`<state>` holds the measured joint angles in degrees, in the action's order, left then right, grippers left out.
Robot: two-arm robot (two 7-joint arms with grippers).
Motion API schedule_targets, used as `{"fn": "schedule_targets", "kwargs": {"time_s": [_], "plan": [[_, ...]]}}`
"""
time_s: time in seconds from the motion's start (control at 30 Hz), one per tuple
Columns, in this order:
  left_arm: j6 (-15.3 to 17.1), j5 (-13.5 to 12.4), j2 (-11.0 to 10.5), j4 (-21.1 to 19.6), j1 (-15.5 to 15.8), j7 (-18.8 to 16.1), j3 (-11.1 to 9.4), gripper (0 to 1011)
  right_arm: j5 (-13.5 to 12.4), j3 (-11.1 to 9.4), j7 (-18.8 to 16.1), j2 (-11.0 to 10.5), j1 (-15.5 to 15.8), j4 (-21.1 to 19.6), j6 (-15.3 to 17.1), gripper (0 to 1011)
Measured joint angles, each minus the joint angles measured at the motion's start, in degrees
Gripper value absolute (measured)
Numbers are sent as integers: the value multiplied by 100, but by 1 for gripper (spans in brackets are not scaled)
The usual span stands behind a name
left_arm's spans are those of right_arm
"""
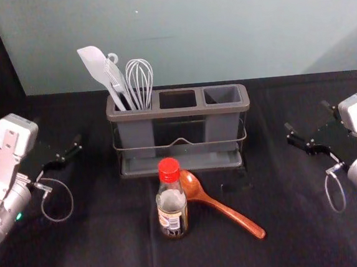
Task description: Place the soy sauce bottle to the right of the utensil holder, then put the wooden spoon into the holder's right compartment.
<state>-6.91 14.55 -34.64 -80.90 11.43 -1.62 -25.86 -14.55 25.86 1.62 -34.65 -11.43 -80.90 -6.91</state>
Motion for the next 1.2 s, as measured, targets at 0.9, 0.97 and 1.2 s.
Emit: {"fn": "schedule_targets", "kwargs": {"time_s": [0.9,0.97,1.2], "plan": [[0,0,0,0,0,0,0,1000,0,0,0,0,0,0,0,1002],[0,0,0,0,0,0,0,1000,0,0,0,0,0,0,0,1002],[0,0,0,0,0,0,0,1000,3,-5,0,-1,6,-7,0,1002]]}}
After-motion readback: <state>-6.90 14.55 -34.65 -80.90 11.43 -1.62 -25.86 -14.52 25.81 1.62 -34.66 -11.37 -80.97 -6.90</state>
